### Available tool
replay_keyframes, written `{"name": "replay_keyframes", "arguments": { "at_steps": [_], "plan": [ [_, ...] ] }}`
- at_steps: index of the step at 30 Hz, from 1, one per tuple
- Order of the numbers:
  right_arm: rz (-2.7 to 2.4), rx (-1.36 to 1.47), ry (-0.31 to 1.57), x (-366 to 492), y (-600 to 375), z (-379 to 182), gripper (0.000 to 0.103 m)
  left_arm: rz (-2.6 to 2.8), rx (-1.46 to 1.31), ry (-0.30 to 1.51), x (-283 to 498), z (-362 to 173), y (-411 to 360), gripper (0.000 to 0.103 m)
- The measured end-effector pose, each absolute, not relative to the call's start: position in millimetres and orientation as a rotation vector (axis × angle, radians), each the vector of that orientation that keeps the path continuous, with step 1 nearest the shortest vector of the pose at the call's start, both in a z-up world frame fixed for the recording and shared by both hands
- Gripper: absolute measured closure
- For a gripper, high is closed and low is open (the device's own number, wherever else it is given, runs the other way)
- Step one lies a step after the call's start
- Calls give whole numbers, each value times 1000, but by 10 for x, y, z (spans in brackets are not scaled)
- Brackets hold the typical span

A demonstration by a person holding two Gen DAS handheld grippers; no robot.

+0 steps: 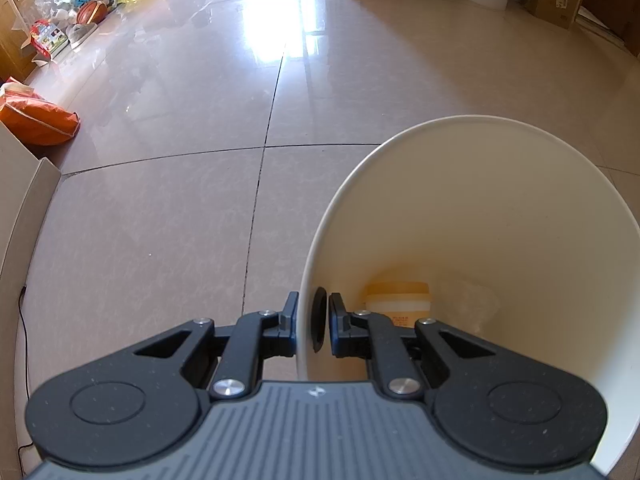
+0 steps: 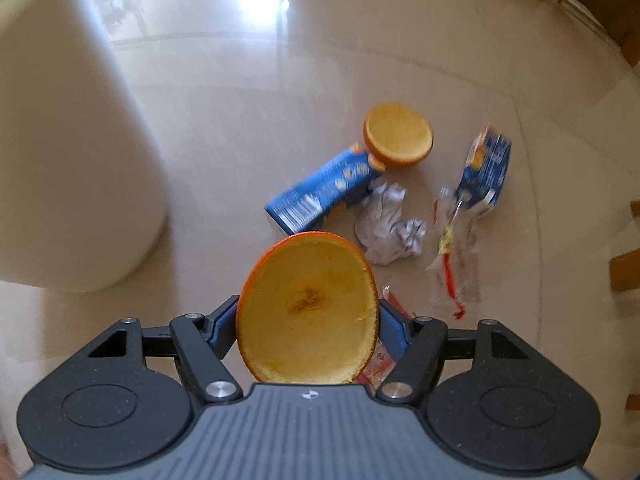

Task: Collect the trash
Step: 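Carry the orange peel over the bin and open the right tool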

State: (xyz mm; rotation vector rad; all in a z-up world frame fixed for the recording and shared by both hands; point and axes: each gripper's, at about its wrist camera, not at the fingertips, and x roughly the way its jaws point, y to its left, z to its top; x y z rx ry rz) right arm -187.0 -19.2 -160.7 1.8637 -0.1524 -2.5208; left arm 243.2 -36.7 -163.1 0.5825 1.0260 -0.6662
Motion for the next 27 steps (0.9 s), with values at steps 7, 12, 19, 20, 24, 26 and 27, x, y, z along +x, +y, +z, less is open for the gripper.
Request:
{"name": "replay_keyframes", "arguments": {
  "at_steps": [7,12,19,20,24,26,27],
  "plan": [
    [-2540,1671,-97,-1899,-310,-631,28,-666,578,1028,2458,-1621,-375,92],
    [-2541,1481,-1,-2015,-542,34,28,-663,574,1031,2473,-1617,-372,92],
    [-2504,1321,64,-2259,-946,431,28,-667,564,1036,2472,-1600,-391,92],
    [-2499,1310,65,-2295,-994,437,28,-667,566,1035,2467,-1599,-395,92],
    [-2480,1283,45,-2423,-1177,436,26,-665,564,1039,2452,-1610,-409,92],
    [-2471,1272,35,-2473,-1258,436,20,-667,565,1039,2469,-1608,-393,92],
    [-2476,1262,39,-2476,-1276,428,15,-668,564,1039,2485,-1607,-384,92]
  ]
}}
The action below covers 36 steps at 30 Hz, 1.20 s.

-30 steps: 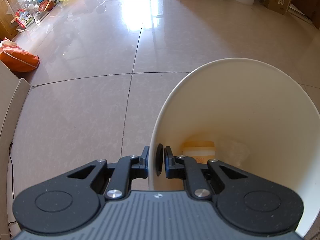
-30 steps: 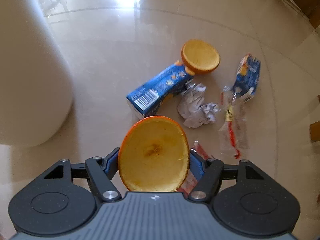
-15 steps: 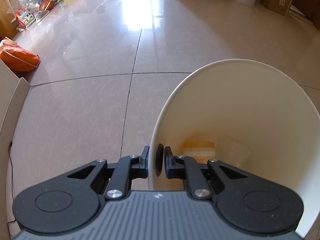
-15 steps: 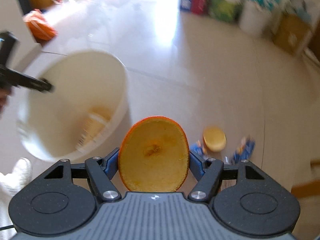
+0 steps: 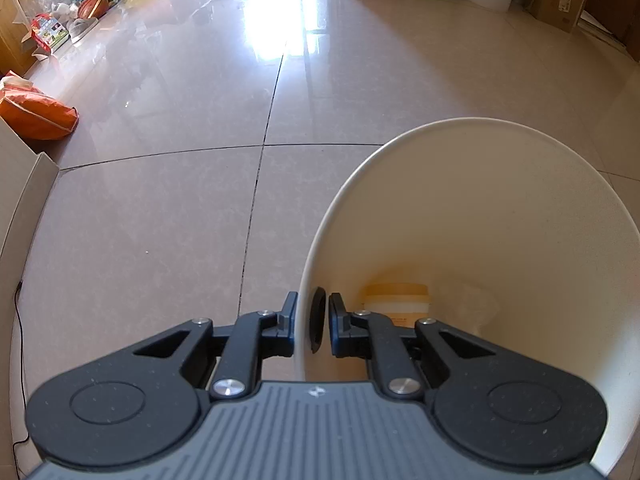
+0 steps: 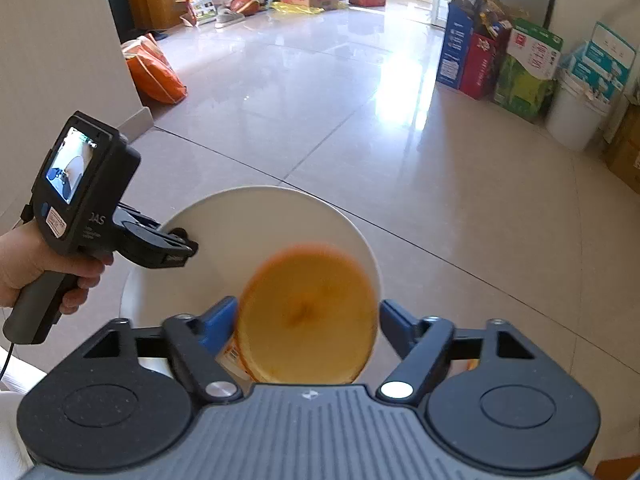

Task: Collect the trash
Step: 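Carry the orange peel over the bin and open the right tool, then move the open right tool back to the trash pile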

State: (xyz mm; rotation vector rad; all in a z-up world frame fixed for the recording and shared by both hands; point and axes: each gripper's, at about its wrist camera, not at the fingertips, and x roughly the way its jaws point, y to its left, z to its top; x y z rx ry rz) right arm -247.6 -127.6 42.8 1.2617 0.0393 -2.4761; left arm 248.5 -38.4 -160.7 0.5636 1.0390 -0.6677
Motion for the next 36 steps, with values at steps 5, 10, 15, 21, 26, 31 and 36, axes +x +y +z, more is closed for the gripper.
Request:
{"name": "replay_keyframes", "arguments": {
  "at_steps": [5,10,15,21,26,31,36],
  "plan": [
    [-2506,1199,63,-2465,-1319,444,0,-665,565,1039,2478,-1611,-384,92],
    [-2515,1212,49,-2463,-1249,425,0,-664,562,1042,2489,-1611,-382,92],
    [-2543,1211,40,-2424,-1194,384,0,-663,563,1041,2469,-1607,-391,92],
    [-2583,1231,31,-2341,-1083,319,0,-663,564,1042,2468,-1608,-393,92],
    [-2635,1281,14,-2231,-914,222,0,-663,566,1040,2467,-1607,-394,92],
    [-2684,1373,-70,-2140,-669,54,0,-663,566,1040,2461,-1605,-391,92],
    [-2736,1440,-155,-2049,-475,-143,0,-662,568,1040,2467,-1606,-382,92]
  ]
}}
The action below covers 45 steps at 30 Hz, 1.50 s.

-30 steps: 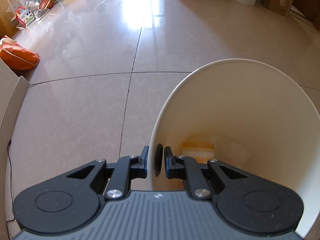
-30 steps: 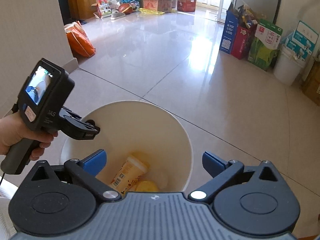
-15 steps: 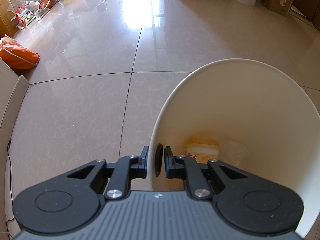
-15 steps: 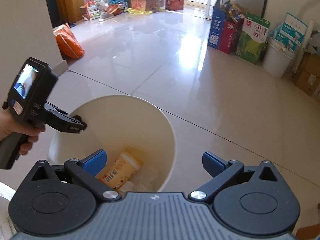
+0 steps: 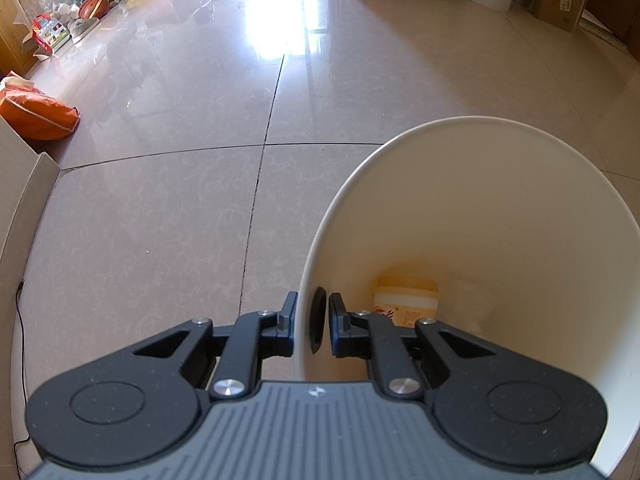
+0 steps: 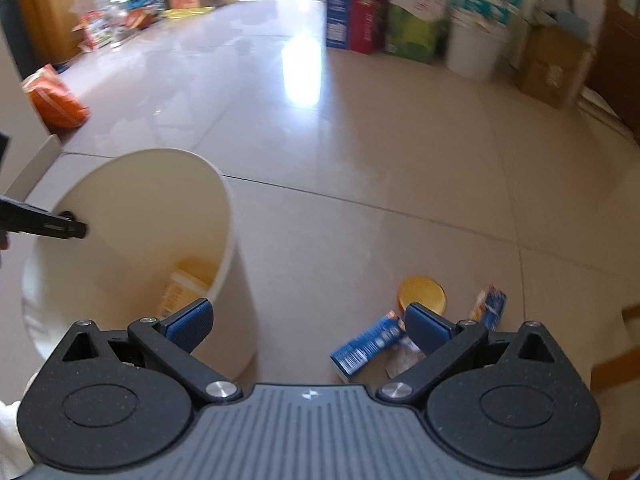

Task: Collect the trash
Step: 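Move the open right tool back to the trash pile, then grasp the red-printed snack bag with the right tool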

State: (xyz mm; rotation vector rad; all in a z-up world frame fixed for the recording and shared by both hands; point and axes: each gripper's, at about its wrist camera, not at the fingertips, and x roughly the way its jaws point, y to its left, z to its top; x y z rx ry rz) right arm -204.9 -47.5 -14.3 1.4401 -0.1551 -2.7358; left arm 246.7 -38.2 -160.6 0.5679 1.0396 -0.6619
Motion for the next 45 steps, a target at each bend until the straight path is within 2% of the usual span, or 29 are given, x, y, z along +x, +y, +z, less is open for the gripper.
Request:
{"name": "replay_keyframes", "arguments": {
  "at_steps": [3,10,18,21,24,38,45],
  "plan": [
    [-2770,1504,-220,-1992,-366,-337,0,-661,566,1041,2468,-1604,-375,92],
    [-2757,1749,-534,-1843,-37,-1029,0,-662,568,1041,2444,-1596,-384,92],
    [-2621,2009,-1009,-1580,391,-2011,0,-659,573,1038,2426,-1597,-389,92],
    [-2553,2037,-1241,-1511,559,-2337,0,-658,573,1039,2423,-1594,-402,91],
    [-2553,2039,-1372,-1471,679,-2556,0,-658,574,1039,2426,-1592,-400,91],
    [-2622,2144,-1158,-1690,560,-3092,1,-654,578,1045,2420,-1624,-405,91],
    [-2617,2171,-1116,-1727,500,-3183,9,-656,589,1047,2409,-1654,-408,91]
  ]
}}
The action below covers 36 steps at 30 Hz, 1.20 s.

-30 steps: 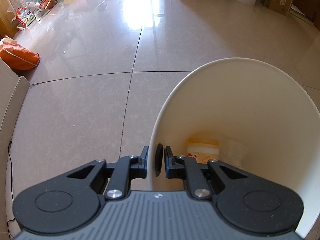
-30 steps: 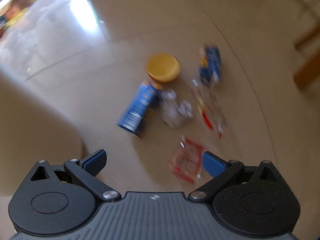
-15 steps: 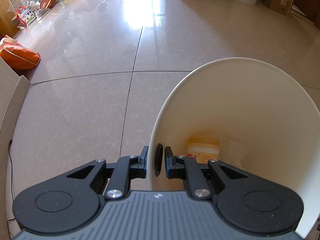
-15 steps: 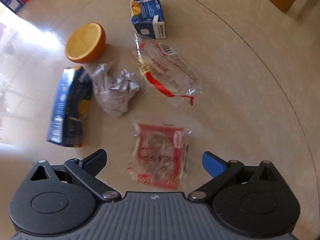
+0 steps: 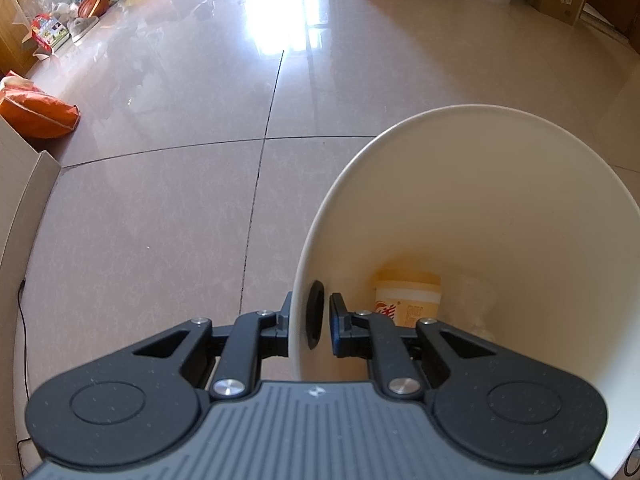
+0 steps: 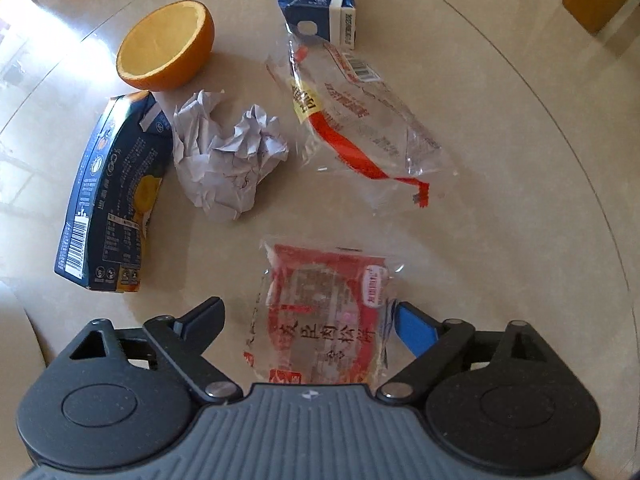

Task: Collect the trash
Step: 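Grasp the red-printed snack bag with the right tool, then carry the snack bag over the bin and release it with the right tool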

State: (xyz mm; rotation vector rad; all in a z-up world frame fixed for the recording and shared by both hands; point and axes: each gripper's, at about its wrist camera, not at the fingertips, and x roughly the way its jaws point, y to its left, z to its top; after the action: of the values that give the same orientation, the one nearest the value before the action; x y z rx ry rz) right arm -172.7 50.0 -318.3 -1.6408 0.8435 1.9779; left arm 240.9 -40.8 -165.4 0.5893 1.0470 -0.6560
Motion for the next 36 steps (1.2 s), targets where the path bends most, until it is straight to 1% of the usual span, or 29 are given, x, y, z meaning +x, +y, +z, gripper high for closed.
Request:
{"name": "replay_keyframes", "arguments": {
  "at_steps": [1,4,7,9,11,20,27,32,36],
  "plan": [
    [1981,-1646,828,-1730,490,-3184,9,-656,588,1049,2412,-1655,-408,91],
    [1986,-1661,778,-1741,462,-3175,16,-650,572,1057,2435,-1652,-396,91],
    [1991,-1681,724,-1754,437,-3163,25,-644,566,1060,2456,-1641,-397,91],
    [1995,-1697,676,-1767,413,-3152,35,-641,569,1052,2451,-1631,-390,91],
    [2007,-1709,665,-1774,399,-3141,40,-643,561,1046,2453,-1616,-386,91],
    [2039,-1754,608,-1781,277,-3042,48,-645,560,1037,2431,-1607,-396,91],
    [2110,-1775,580,-1725,205,-2710,48,-646,560,1035,2426,-1605,-398,91],
    [2168,-1791,571,-1730,252,-2292,48,-649,562,1031,2430,-1601,-405,91],
    [2260,-1799,573,-1682,176,-1670,48,-656,566,1025,2421,-1602,-408,91]
  ]
}}
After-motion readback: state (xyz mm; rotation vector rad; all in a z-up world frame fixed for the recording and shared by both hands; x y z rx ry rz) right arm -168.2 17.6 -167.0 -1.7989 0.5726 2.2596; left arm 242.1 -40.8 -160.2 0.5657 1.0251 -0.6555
